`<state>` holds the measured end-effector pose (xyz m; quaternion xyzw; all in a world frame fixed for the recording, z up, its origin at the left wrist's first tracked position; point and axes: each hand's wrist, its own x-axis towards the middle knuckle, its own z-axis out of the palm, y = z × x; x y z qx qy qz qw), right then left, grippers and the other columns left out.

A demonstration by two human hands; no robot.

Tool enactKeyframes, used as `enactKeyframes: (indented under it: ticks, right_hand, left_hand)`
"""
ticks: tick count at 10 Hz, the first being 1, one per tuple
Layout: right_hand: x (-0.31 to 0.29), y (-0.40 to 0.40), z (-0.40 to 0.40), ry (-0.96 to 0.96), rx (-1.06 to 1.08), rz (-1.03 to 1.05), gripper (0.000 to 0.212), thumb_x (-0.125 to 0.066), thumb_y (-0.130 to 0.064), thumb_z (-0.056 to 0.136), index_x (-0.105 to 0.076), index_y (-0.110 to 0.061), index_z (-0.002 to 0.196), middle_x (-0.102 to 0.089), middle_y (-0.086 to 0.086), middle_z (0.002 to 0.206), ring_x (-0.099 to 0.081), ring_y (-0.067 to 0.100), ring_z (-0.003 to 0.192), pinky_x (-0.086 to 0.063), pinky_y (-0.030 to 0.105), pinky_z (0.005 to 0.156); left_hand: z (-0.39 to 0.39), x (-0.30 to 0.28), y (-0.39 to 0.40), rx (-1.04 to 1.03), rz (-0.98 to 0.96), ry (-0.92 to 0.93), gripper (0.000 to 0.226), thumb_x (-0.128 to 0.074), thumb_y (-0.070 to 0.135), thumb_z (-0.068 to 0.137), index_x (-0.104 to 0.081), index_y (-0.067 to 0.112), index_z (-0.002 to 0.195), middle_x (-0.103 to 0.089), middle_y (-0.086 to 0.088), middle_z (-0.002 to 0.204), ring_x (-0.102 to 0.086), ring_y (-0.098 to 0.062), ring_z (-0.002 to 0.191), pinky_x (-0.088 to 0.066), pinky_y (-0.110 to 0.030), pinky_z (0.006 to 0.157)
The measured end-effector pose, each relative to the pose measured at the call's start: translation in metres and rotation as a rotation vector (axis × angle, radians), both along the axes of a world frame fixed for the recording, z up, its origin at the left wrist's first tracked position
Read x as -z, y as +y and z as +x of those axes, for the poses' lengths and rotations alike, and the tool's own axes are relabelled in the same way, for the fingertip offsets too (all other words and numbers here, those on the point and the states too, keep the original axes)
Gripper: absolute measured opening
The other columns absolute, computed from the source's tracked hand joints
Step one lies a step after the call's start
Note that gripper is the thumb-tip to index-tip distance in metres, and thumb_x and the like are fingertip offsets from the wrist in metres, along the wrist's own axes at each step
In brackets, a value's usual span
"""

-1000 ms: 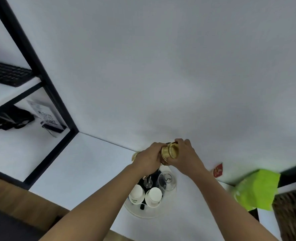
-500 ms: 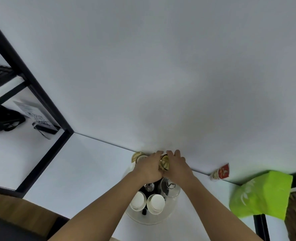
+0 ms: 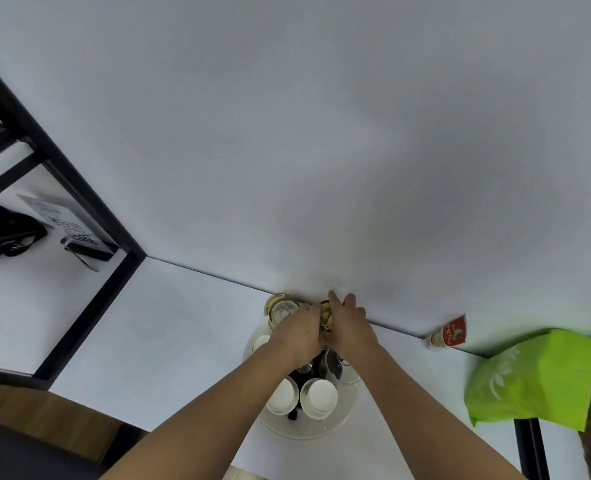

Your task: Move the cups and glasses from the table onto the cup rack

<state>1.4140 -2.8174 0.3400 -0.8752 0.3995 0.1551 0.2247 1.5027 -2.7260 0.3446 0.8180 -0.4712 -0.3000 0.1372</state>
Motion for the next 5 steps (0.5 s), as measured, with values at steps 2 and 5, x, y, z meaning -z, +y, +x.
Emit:
enactKeyframes:
  ticks: [2,5]
  right_hand:
    - [0.001,-0.001,-0.006,0.015,-0.041,0.032,0.106,-0.076,-0.04,0.083,-0.004,-0.02,0.159,-0.027,0.016,0.147,-0.041,0.039,0.126,-0.048,0.044,0.094]
    - [-0.016,-0.005,-0.021,-0.016,-0.043,0.039,0.111,-0.074,-0.055,0.079,-0.006,-0.018,0.158,-0.03,0.013,0.146,-0.032,0.036,0.132,-0.046,0.044,0.095]
  left_hand:
    - [-0.003,0.0,0.0,-0.037,0.018,-0.018,0.04,-0.071,0.03,0.086,-0.059,0.015,0.121,-0.067,-0.006,0.115,-0.067,-0.025,0.1,-0.058,-0.043,0.085]
    - [-0.021,-0.029,-0.005,-0.015,0.175,-0.281,0.033,-0.062,0.027,0.095,-0.056,0.009,0.122,-0.068,-0.01,0.115,-0.068,-0.027,0.103,-0.046,-0.031,0.07]
